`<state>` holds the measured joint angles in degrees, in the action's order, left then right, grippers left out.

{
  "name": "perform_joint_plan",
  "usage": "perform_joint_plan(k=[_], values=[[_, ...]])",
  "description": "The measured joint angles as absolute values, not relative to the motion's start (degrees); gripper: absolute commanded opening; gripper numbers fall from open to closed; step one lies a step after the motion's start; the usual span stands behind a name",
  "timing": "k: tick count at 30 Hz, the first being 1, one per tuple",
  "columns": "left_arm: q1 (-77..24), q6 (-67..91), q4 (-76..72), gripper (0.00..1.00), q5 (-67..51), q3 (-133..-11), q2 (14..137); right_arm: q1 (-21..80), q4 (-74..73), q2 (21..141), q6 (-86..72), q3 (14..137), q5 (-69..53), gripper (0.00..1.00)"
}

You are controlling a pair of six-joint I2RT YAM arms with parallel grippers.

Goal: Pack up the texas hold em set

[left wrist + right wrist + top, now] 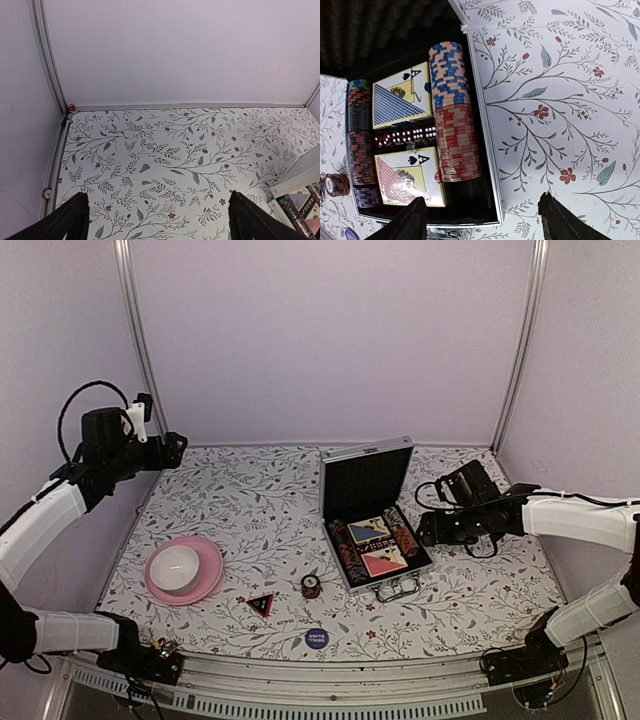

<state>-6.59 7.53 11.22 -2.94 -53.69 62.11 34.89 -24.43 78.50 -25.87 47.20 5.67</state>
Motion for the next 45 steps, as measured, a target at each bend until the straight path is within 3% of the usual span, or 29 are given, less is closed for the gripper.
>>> perform_joint_plan(k=[6,12,20,36,45], values=[[-9.23,7.51,11.66,0.97,-0.75,-53.49,62.65,34.54,-24.45,73.82,-24.38,47.20,5.13,0.83],[-18.20,10.00,14.00,0.97,2.98,-53.01,62.43,34.52,-24.12,68.60,-21.21,47.22,3.25,0.86],[-24.53,15.94,18.26,0.90,3.57,-50.24,62.19,34.50,-22.22,66.26,-18.52,47.24,-0.84,0.85],[-48.18,23.90,19.75,0.89,1.78,-50.52,76.27,34.85,-19.90,66.26,-20.18,43.77,0.49,0.84],[-57.58,26.70,17.54,0.90,0.80,-54.74,91.15,34.85,-19.46,68.03,-22.31,43.79,3.16,0.84]])
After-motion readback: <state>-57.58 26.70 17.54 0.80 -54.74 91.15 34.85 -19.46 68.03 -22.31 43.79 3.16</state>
